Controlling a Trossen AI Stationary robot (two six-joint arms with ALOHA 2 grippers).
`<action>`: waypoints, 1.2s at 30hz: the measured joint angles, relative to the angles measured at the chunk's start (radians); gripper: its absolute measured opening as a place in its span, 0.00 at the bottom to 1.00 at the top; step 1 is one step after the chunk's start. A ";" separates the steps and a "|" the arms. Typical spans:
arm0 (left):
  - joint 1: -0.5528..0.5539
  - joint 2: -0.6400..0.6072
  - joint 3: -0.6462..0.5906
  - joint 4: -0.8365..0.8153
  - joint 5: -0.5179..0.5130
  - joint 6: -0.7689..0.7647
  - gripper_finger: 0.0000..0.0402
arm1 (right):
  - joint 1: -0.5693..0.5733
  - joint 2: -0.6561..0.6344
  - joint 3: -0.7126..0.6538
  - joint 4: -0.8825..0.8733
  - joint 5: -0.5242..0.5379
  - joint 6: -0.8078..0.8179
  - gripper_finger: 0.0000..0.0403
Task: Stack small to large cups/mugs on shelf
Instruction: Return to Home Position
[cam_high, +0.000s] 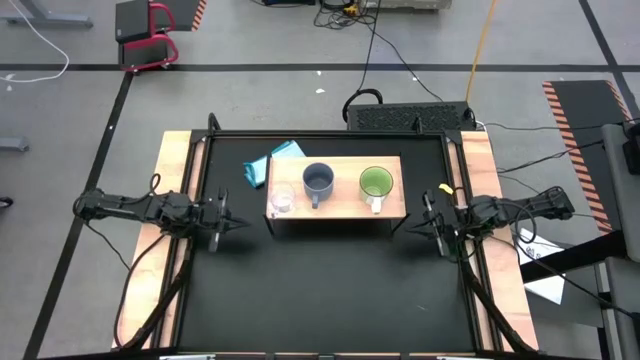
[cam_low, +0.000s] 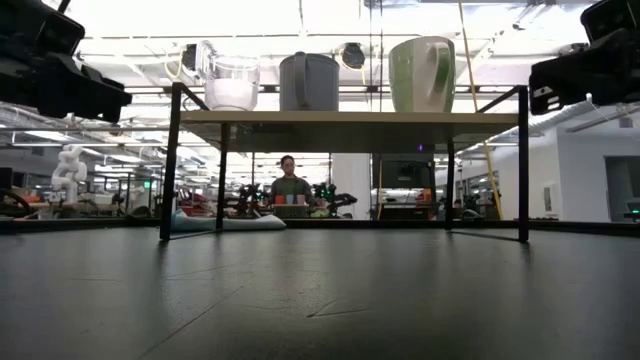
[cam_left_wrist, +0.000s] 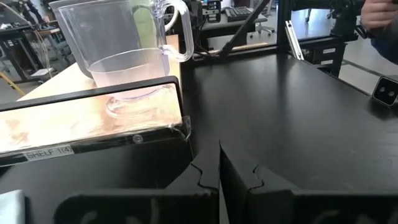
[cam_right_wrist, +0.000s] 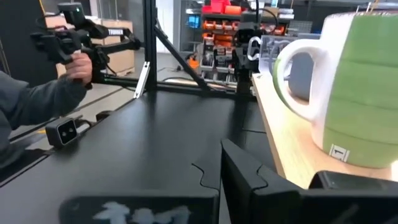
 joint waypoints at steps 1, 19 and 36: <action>0.000 0.000 0.000 0.000 -0.001 0.000 0.02 | 0.000 0.000 -0.005 0.004 0.000 0.000 0.00; 0.000 0.000 0.000 0.002 -0.072 0.025 0.06 | 0.000 0.000 -0.020 0.052 0.003 0.000 0.00; 0.000 0.000 0.000 0.002 -0.072 0.004 0.06 | 0.000 0.000 -0.020 0.054 0.004 0.001 0.00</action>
